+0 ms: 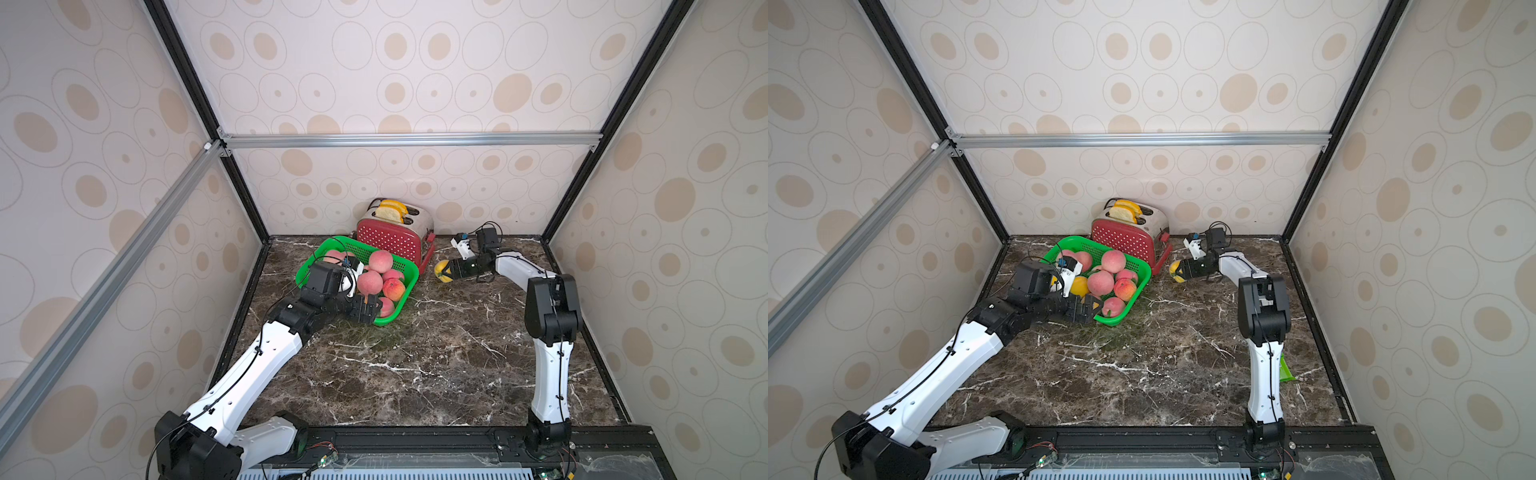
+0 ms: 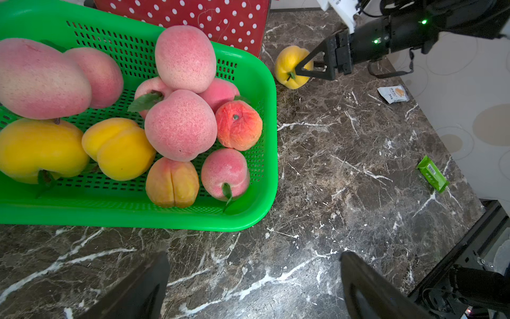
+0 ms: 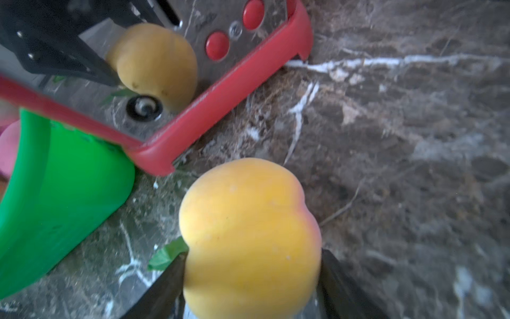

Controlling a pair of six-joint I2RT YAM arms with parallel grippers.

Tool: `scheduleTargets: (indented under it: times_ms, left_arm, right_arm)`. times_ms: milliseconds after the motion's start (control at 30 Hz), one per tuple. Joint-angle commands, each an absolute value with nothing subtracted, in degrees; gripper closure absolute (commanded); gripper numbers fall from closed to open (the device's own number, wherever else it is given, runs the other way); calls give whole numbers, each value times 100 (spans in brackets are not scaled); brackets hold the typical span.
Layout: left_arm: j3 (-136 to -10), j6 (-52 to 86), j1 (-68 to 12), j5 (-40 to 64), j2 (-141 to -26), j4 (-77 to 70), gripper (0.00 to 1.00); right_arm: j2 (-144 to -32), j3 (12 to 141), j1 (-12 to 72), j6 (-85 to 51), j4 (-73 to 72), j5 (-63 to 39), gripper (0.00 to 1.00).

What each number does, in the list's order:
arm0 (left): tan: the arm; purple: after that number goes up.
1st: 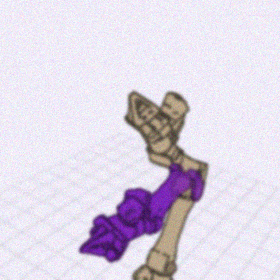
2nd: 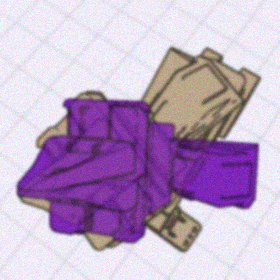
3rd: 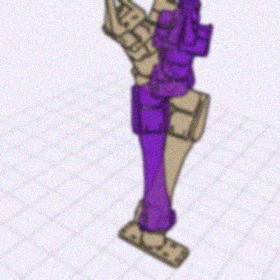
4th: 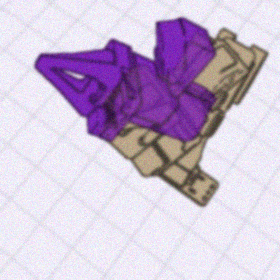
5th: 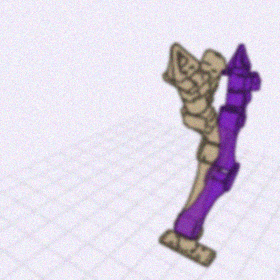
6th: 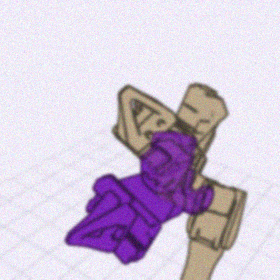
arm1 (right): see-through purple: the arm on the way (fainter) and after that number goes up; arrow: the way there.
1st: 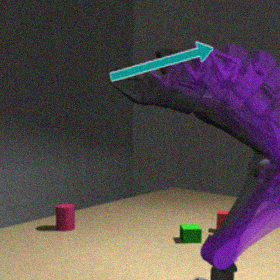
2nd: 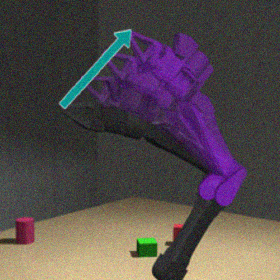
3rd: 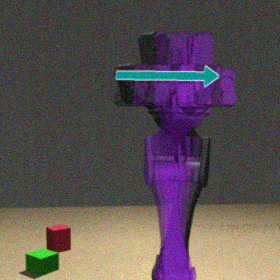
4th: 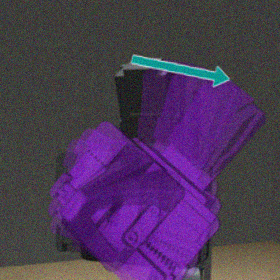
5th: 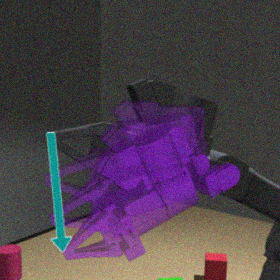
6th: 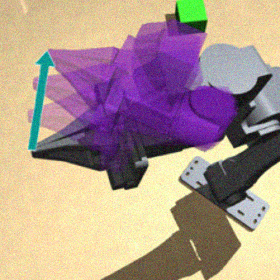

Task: Put the peaches into the basket
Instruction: Pick up the peach from the center of the board, then place the peach in the basket.

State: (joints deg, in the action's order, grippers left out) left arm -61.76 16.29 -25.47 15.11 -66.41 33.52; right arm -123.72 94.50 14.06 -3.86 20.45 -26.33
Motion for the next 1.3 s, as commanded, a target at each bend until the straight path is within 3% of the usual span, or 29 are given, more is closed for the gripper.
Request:
scheduleTargets:
  times_ms: [0, 433, 733, 1067, 1267]
  left_arm:
    - [-6258, 1766, -2571, 1563, -6544, 3553, 1]
    - [-6220, 2149, -2575, 2448, -6512, 3258, 1]
    - [-6134, 2260, -2574, 2366, -6420, 3214, 1]
    - [-6132, 2804, -2561, 2890, -6422, 2681, 1]
    - [-6173, 2642, -2433, 1538, -5960, 3235, 1]
  right_arm:
    - [-11664, 8932, 1433, -589, 1568, -2499, 33]
    - [-9279, 6752, 2041, -302, 800, -2819, 31]
    - [-8197, 6330, 2839, 260, 948, -2764, 30]
    - [-7997, 6142, 3576, 446, 758, -2678, 30]
    - [-8545, 6654, 3933, 368, 660, -2480, 30]
